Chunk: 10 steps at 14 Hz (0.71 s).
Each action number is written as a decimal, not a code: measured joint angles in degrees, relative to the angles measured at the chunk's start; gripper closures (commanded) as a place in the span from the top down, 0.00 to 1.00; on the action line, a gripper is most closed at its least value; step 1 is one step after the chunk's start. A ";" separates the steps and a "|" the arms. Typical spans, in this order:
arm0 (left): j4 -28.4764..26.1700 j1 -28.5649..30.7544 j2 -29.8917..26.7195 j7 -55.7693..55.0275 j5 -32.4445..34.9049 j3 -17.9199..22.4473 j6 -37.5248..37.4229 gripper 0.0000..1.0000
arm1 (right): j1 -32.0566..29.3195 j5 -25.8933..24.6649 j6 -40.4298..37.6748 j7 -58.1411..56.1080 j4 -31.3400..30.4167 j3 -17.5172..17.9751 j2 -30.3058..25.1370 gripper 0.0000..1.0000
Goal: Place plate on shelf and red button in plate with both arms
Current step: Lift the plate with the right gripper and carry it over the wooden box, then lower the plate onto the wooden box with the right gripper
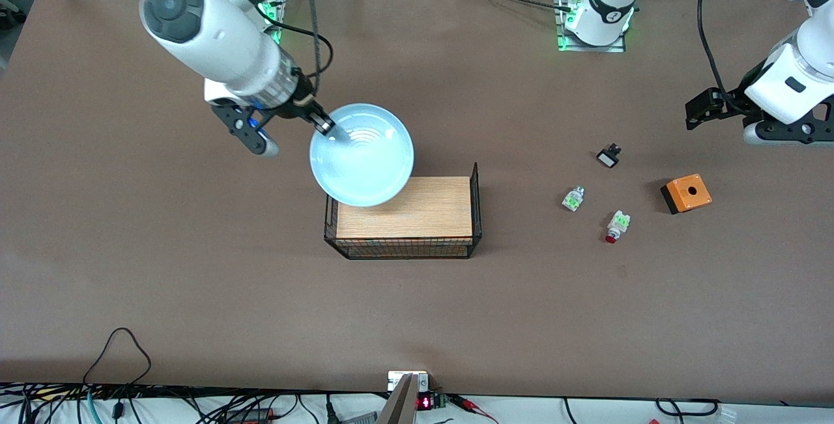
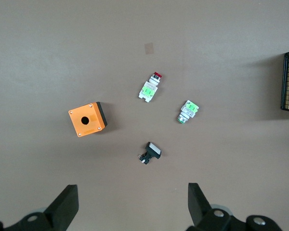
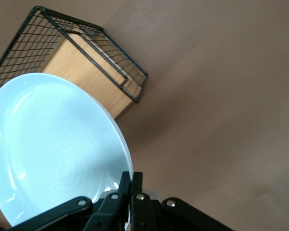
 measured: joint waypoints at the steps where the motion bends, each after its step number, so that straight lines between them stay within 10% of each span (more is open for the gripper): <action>1: 0.01 0.00 0.00 0.00 0.00 -0.01 0.00 1.00 | 0.59 0.00 2.22 1.50 0.27 0.00 1.18 0.00; 10: 0.04 0.04 -0.01 0.00 0.00 0.05 -0.71 1.00 | 4.67 0.00 9.75 7.11 0.70 -0.03 7.46 0.00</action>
